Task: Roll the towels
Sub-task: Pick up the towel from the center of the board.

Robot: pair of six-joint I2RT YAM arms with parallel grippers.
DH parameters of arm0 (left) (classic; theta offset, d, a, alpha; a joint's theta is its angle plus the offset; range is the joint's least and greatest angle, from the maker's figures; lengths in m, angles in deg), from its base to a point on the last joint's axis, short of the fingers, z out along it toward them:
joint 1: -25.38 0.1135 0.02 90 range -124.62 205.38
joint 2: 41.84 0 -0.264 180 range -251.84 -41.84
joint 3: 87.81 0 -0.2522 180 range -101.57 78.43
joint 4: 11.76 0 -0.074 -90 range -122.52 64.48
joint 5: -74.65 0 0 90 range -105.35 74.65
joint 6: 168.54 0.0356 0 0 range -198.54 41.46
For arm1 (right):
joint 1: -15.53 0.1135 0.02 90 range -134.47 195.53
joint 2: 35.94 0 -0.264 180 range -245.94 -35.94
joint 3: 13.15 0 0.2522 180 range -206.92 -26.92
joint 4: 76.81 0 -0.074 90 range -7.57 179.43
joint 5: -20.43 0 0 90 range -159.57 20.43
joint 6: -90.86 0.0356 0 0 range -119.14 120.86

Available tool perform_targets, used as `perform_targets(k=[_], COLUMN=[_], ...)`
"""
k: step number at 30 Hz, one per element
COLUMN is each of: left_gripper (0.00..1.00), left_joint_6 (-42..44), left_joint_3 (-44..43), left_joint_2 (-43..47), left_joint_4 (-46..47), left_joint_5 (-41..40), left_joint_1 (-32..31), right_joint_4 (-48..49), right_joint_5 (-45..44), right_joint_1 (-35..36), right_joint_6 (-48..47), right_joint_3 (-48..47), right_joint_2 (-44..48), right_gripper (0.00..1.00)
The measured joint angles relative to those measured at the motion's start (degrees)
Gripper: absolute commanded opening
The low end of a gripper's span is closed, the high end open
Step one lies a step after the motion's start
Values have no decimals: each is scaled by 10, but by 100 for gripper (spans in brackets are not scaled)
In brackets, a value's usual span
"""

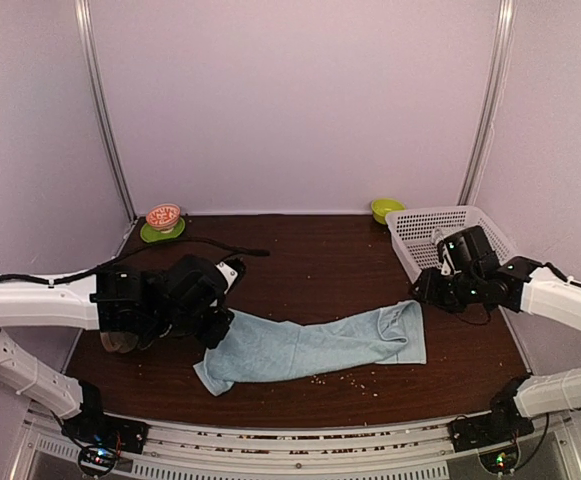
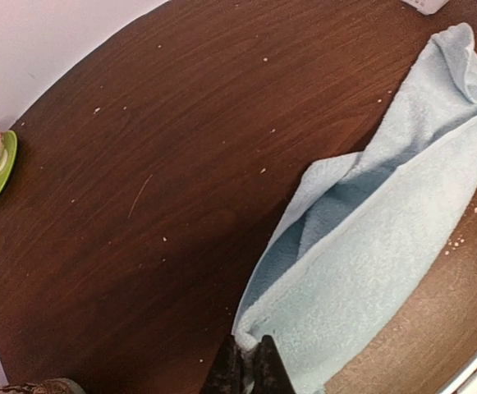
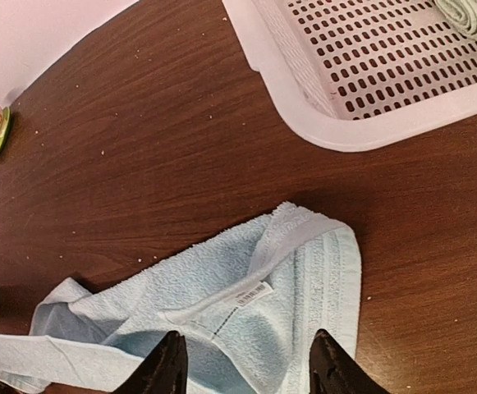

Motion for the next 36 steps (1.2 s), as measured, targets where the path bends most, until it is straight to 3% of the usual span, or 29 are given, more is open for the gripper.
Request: perform_targets(k=[7, 13, 30, 36], left_gripper=[0, 0, 0, 0], left_joint_6=[-6, -6, -4, -2], left_joint_3=[0, 0, 0, 1], left_joint_2=[3, 2, -1, 4], left_joint_4=[-4, 0, 18, 24], left_joint_5=[-17, -16, -5, -1], left_joint_1=[3, 3, 3, 3], right_joint_4=[6, 8, 43, -3], right_joint_5=[4, 7, -3, -53], right_joint_1=[8, 47, 71, 109], right_joint_6=[-31, -45, 77, 1], right_joint_3=[22, -38, -49, -106], right_joint_2=[-9, -88, -178, -173], right_gripper=[51, 57, 60, 56])
